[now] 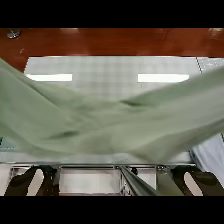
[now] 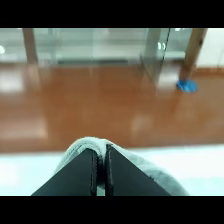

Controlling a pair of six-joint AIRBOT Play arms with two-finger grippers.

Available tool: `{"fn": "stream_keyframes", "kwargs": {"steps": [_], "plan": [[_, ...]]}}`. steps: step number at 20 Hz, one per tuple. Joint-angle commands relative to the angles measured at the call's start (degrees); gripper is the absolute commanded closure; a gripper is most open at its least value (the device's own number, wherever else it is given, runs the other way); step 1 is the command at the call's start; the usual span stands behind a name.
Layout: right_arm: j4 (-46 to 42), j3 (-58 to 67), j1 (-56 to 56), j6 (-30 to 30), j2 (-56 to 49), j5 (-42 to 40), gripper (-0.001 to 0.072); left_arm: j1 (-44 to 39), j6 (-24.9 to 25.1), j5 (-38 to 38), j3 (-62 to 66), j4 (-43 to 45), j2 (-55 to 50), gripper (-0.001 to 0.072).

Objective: Fold the shirts.

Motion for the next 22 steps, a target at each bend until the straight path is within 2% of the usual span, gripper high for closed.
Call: {"fn": "stream_keyframes", "kwargs": {"steps": [1,4,6,8,10,12,14,16,17,18,19,22], "plan": [[0.63,-17.18,0.02,1.18,4.96,2.16,0.0688,-5.99,-3.76,-3.26,-13.57,7.10,3.04,0.0685],[-1.16,-34.82,0.02,1.25,5.51,-4.11,0.0687,-7.56,-5.29,-1.09,-29.44,6.88,2.08,0.0685],[-1.88,-45.07,0.02,2.47,4.17,-11.63,0.0688,-7.56,-6.78,2.36,-39.30,6.49,0.81,0.0685],[-1.86,-52.43,0.02,4.13,0.33,-18.93,0.0687,-7.65,-6.71,7.19,-47.47,1.99,-1.55,0.0685],[-1.79,-54.82,0.02,5.05,-6.25,-23.82,0.0687,-8.70,-6.62,12.94,-52.17,-3.17,-5.49,0.0685],[-1.73,-54.05,0.02,5.22,-13.94,-27.69,0.0687,-10.82,-6.47,18.40,-52.33,-4.63,-11.10,0.0685],[-1.62,-52.11,0.02,6.58,-21.09,-29.33,0.0686,-13.00,-6.49,22.93,-50.82,-5.86,-16.83,0.0685],[-1.51,-49.37,0.00,8.57,-26.91,-29.35,0.0686,-14.27,-6.49,23.80,-48.15,-8.20,-22.25,0.0682],[-1.40,-47.65,-0.17,9.07,-29.20,-28.83,0.0627,-14.56,-6.49,23.47,-46.36,-8.66,-24.59,0.0592],[-0.81,-45.70,-0.90,9.29,-30.86,-27.61,0.0352,-14.51,-6.45,22.16,-44.44,-8.28,-26.27,0.0249],[-0.17,-43.08,-2.40,8.68,-32.13,-24.96,0.0105,-13.90,-6.32,19.41,-41.90,-6.27,-27.61,0.0009],[-0.13,-37.05,-11.15,4.70,-32.41,-15.58,0.0089,-8.17,-5.16,5.42,-33.44,3.93,-28.50,0.0004]]}}
